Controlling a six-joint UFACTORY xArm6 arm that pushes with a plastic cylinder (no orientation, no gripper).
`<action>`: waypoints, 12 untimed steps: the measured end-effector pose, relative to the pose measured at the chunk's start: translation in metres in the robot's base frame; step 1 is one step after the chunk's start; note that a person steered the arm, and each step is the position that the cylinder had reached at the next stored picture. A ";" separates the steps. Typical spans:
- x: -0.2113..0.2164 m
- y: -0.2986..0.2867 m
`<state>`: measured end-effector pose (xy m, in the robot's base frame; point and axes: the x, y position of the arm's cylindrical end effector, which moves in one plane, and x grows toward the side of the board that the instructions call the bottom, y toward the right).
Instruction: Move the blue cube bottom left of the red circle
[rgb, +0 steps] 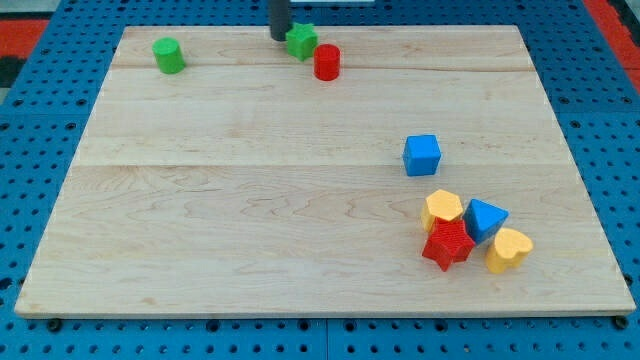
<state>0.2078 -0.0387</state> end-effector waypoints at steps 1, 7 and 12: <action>0.029 -0.051; 0.271 0.163; 0.272 0.036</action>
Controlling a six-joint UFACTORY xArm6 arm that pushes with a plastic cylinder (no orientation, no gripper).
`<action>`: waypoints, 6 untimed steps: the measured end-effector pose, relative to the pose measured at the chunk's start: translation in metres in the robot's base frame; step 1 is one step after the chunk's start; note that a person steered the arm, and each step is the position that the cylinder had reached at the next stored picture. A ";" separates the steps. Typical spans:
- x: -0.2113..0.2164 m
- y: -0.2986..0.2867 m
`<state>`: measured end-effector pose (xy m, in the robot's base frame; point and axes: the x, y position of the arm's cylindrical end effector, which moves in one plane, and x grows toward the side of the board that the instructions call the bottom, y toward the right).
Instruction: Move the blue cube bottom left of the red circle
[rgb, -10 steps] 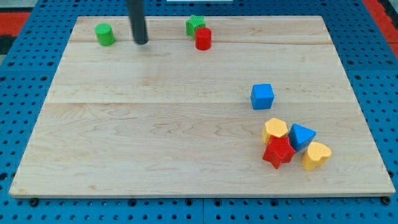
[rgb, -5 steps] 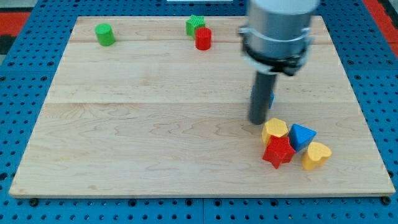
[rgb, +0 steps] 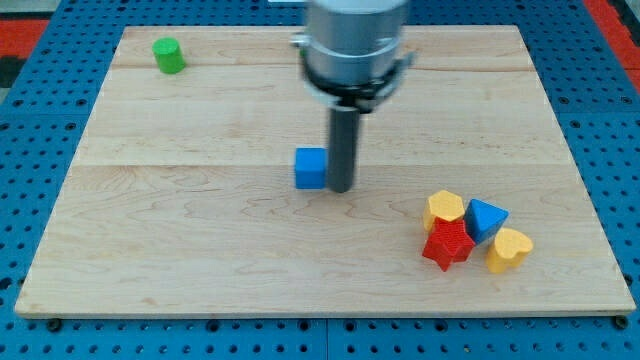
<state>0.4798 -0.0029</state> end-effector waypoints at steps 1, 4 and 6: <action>-0.019 -0.038; -0.036 -0.025; -0.063 -0.089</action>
<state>0.4166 -0.0923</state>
